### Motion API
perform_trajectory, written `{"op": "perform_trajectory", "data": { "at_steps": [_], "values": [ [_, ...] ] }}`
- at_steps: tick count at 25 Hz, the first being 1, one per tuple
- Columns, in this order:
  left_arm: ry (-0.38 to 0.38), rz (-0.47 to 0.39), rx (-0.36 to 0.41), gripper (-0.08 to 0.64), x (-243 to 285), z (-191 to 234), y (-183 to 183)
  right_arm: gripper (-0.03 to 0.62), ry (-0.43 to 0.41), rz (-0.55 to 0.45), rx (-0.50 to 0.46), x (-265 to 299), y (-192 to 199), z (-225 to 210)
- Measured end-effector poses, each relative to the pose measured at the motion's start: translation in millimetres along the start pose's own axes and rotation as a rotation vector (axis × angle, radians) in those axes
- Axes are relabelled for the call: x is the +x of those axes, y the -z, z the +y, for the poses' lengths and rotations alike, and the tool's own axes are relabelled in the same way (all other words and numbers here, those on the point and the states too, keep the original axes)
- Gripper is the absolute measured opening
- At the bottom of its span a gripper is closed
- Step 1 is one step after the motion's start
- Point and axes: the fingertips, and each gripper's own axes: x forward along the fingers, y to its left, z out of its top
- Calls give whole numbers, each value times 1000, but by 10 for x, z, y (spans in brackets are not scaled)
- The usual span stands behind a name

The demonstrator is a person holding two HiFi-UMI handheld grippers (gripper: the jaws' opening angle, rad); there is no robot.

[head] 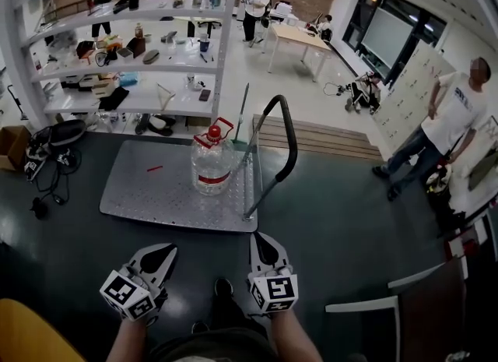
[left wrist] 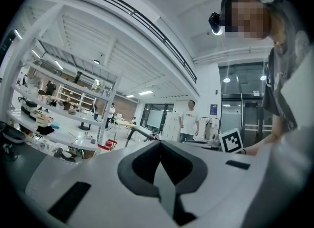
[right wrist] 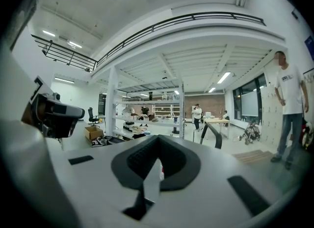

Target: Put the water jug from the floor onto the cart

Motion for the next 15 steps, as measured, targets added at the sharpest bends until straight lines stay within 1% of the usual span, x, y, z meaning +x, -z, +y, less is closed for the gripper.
{"op": "perform_trajectory", "data": {
  "at_steps": [7,11,15],
  "values": [
    [-12,6,-11,8,-246,-97,67,-12,-12,3,-6,-195,-4,184],
    [-6,3,-23,8,-346,-198,132,-12,1,14,-9,-381,15,175],
    [3,-2,-17,8,-433,-289,176,-12,19,17,-5,-573,45,156]
  ]
}}
